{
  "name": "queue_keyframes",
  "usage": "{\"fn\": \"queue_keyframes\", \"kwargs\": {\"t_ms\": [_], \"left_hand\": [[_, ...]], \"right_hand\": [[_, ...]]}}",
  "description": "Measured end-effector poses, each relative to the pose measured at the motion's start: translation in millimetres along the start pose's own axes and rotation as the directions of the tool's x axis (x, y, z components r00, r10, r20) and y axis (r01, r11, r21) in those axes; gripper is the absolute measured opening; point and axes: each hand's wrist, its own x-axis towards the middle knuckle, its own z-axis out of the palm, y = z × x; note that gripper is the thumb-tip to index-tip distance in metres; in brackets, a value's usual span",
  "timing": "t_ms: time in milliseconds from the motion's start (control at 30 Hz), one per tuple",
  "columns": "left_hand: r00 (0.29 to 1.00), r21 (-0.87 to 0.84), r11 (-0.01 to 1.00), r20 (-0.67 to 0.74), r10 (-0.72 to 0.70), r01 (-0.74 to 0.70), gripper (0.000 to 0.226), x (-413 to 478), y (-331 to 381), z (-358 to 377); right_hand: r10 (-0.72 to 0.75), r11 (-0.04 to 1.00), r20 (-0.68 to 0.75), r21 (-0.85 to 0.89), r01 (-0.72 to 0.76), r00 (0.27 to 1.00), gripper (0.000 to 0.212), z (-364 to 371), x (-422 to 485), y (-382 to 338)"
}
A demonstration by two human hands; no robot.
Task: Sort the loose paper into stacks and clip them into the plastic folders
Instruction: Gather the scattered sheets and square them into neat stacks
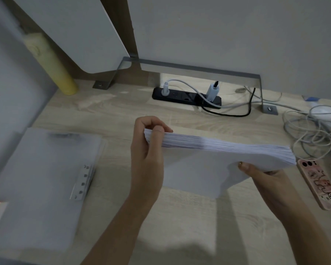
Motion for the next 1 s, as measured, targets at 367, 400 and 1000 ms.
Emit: {"fn": "queue_keyframes", "kwargs": {"t_ms": [367,400,1000], "left_hand": [[0.968,0.040,0.984,0.174,-0.179,0.175,0.067,-5.3,-35.7,-17.6],[0.974,0.015,0.988,0.167,-0.155,0.155,0.054,-4.9,-32.8,-19.3],[0.965,0.033,0.990,0.223,-0.138,0.134,0.033,-8.0,-31.6,-32.5]], "right_hand": [[-0.032,0.999,-0.129,-0.013,0.030,0.991,0.023,11.7,6.0,5.7],[-0.053,0.999,-0.151,-0.014,0.052,0.987,0.022,11.0,6.1,3.2],[0.059,0.989,-0.114,-0.125,-0.073,0.992,0.026,-0.1,6.8,31.6]]}}
